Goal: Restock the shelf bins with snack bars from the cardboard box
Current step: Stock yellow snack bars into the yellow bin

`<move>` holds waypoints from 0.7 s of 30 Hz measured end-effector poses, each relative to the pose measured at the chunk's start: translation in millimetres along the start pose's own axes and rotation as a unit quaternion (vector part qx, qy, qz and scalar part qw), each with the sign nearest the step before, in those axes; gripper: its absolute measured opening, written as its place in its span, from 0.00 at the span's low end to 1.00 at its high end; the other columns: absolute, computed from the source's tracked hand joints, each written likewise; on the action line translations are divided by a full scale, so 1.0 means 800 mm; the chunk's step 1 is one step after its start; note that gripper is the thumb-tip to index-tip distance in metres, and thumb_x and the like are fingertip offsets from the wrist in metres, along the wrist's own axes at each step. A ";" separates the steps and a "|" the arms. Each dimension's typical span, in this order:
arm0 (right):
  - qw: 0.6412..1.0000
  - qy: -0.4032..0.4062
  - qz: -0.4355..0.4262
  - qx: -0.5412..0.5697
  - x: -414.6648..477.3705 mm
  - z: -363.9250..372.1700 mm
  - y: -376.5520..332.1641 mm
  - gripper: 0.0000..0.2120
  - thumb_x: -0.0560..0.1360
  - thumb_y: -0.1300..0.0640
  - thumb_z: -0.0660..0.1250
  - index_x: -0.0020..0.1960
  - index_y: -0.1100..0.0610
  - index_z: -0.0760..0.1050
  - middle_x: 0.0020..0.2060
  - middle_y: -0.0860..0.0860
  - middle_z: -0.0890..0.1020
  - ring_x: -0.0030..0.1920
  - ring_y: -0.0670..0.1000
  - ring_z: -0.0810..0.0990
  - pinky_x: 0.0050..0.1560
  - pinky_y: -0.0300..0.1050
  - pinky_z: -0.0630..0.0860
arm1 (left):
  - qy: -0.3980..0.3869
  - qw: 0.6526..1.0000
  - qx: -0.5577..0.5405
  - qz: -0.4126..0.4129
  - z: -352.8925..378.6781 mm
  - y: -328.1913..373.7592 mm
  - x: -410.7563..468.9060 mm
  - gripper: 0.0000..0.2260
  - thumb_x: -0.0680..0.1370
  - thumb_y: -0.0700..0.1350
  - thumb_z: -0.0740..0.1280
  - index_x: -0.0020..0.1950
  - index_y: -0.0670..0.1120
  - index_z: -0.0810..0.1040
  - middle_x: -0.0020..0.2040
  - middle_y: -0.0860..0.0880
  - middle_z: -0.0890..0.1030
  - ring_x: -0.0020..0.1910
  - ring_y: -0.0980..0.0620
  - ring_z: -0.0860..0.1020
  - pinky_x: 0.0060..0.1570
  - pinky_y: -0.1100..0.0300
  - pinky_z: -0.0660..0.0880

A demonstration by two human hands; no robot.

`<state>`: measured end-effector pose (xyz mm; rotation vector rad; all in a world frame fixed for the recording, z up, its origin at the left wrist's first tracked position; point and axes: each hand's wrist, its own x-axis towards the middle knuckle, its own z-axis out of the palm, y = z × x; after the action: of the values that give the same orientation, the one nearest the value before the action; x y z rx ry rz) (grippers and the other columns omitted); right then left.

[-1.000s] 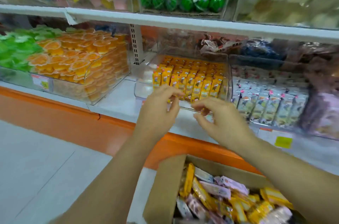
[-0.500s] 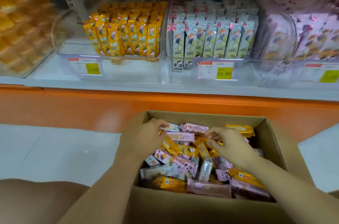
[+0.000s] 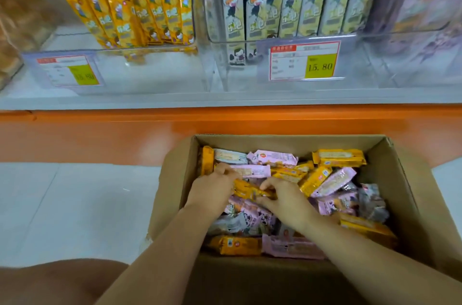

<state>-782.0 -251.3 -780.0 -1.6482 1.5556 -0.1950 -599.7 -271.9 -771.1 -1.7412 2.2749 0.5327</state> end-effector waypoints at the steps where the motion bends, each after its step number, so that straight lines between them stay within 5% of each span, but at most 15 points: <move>1: 1.000 0.007 0.001 0.016 0.000 -0.001 -0.001 0.08 0.75 0.54 0.69 0.53 0.54 0.75 0.49 0.51 0.79 0.48 0.48 0.77 0.44 0.38 0.68 | 0.008 1.000 -0.014 0.003 -0.002 0.001 -0.001 0.18 0.80 0.40 0.60 0.68 0.54 0.69 0.71 0.51 0.63 0.53 0.49 0.78 0.46 0.55 0.77; 5: 0.997 0.011 -0.001 0.079 -0.007 -0.021 -0.011 0.06 0.73 0.57 0.71 0.43 0.52 0.74 0.40 0.47 0.79 0.43 0.48 0.77 0.40 0.40 0.69 | 0.033 0.983 -0.178 0.013 -0.016 0.009 -0.007 0.09 0.82 0.44 0.59 0.58 0.46 0.77 0.67 0.51 0.69 0.60 0.52 0.74 0.53 0.64 0.68; 7: 0.996 0.017 -0.007 0.091 -0.015 -0.035 -0.020 0.06 0.72 0.57 0.71 0.42 0.50 0.74 0.40 0.46 0.80 0.44 0.48 0.79 0.40 0.40 0.71 | 0.055 0.960 -0.274 -0.004 -0.030 0.013 -0.013 0.05 0.80 0.44 0.63 0.52 0.47 0.78 0.62 0.51 0.72 0.62 0.56 0.71 0.55 0.72 0.60; 9: 0.997 0.022 -0.013 0.077 -0.023 -0.056 -0.029 0.06 0.72 0.57 0.71 0.42 0.49 0.74 0.41 0.45 0.79 0.44 0.47 0.78 0.43 0.41 0.72 | 0.055 0.936 -0.348 -0.015 -0.047 0.016 -0.018 0.03 0.78 0.43 0.66 0.47 0.51 0.76 0.60 0.52 0.73 0.60 0.57 0.72 0.54 0.72 0.62; 14: 0.996 0.078 -0.029 0.035 -0.048 -0.129 -0.052 0.08 0.70 0.58 0.72 0.43 0.47 0.75 0.40 0.42 0.78 0.44 0.46 0.78 0.42 0.39 0.72 | -0.076 0.769 -0.633 -0.039 -0.101 0.020 -0.040 0.11 0.78 0.37 0.65 0.59 0.46 0.75 0.61 0.51 0.74 0.49 0.51 0.81 0.46 0.58 0.79; 17: 0.992 0.109 -0.044 0.054 -0.072 -0.164 -0.059 0.10 0.70 0.59 0.72 0.46 0.48 0.74 0.41 0.44 0.79 0.46 0.47 0.79 0.47 0.40 0.73 | -0.083 0.709 -0.700 -0.026 -0.124 0.029 -0.056 0.14 0.79 0.34 0.63 0.62 0.45 0.74 0.63 0.53 0.75 0.49 0.52 0.80 0.49 0.53 0.80; 21: 0.986 0.089 -0.082 0.112 -0.117 -0.186 -0.069 0.13 0.72 0.57 0.72 0.54 0.49 0.72 0.45 0.49 0.79 0.46 0.48 0.81 0.51 0.42 0.76 | -0.093 0.640 -0.763 -0.004 -0.144 0.057 -0.078 0.16 0.79 0.31 0.59 0.61 0.47 0.74 0.60 0.56 0.77 0.43 0.55 0.81 0.39 0.57 0.79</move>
<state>-853.7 -243.0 -610.9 -1.6135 1.4673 -0.5986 -622.1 -255.0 -635.2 -1.7900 1.3653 3.0186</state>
